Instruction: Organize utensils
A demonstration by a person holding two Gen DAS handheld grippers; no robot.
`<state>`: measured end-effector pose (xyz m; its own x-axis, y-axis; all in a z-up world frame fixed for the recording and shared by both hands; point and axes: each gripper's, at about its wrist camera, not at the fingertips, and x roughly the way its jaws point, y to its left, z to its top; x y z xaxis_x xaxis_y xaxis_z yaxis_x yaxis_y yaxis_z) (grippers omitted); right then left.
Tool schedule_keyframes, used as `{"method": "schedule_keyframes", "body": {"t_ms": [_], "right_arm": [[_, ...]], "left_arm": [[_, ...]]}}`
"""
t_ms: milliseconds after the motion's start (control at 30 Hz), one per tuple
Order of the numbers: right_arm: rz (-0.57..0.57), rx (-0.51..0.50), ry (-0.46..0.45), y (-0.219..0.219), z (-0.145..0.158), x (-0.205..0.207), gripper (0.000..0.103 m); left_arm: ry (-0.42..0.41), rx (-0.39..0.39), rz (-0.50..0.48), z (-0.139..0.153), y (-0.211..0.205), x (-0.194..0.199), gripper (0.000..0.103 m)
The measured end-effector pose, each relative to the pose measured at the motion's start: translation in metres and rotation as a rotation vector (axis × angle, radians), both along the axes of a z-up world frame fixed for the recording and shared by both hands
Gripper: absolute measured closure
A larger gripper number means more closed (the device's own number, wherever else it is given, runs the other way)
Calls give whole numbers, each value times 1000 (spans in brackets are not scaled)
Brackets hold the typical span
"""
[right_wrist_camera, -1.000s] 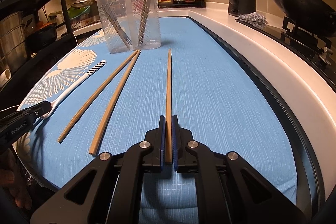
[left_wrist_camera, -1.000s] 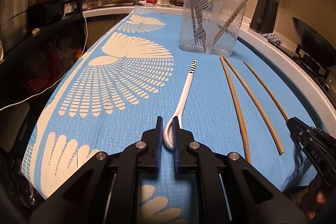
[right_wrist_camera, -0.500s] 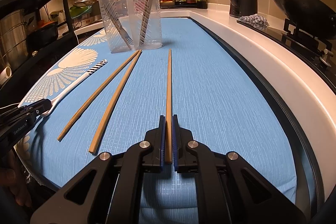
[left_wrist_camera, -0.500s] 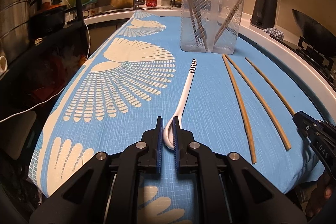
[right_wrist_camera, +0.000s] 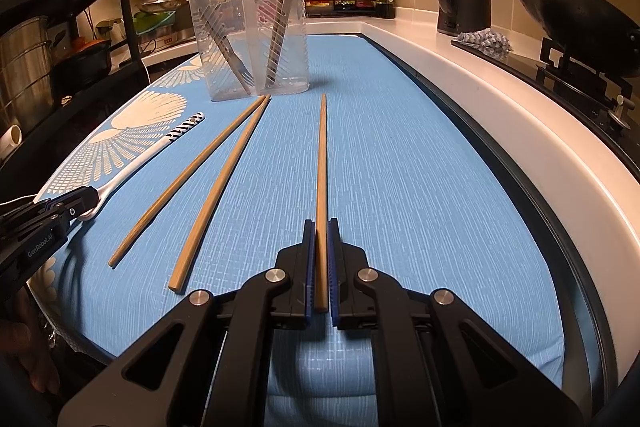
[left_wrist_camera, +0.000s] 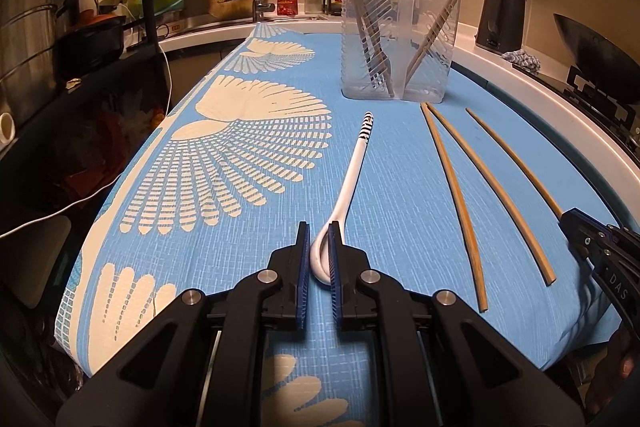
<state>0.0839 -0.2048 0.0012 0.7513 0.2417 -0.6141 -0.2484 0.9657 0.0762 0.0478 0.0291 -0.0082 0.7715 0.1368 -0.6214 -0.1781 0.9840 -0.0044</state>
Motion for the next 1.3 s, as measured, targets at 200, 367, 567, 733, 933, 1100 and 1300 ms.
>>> {"method": "schedule_keyframes", "body": {"t_ms": [200,367,567,733,933,1100,1300], "right_arm": [[0,-2,0,0,0,0,97],[-2,31,19,-4,1,2,97],[0,34,20,-5,6,1,97],[2,30,7,-5,13,-2,97],[4,28,-23,-8,30,-10,97],[11,26,-66,-8,52,-19,97],[25,21,-116,-4,78,-29,97]], "left_arm": [[1,-1,-5,0,-1,0,94],[-3,-54,-10,1,5,1,94],[-14,-61,-18,4,4,-1,94],[-22,-59,-23,7,3,-3,94],[-43,-63,-26,14,3,-6,94],[-85,-71,-29,28,4,-10,94],[-149,-82,-31,48,6,-17,93]]}}
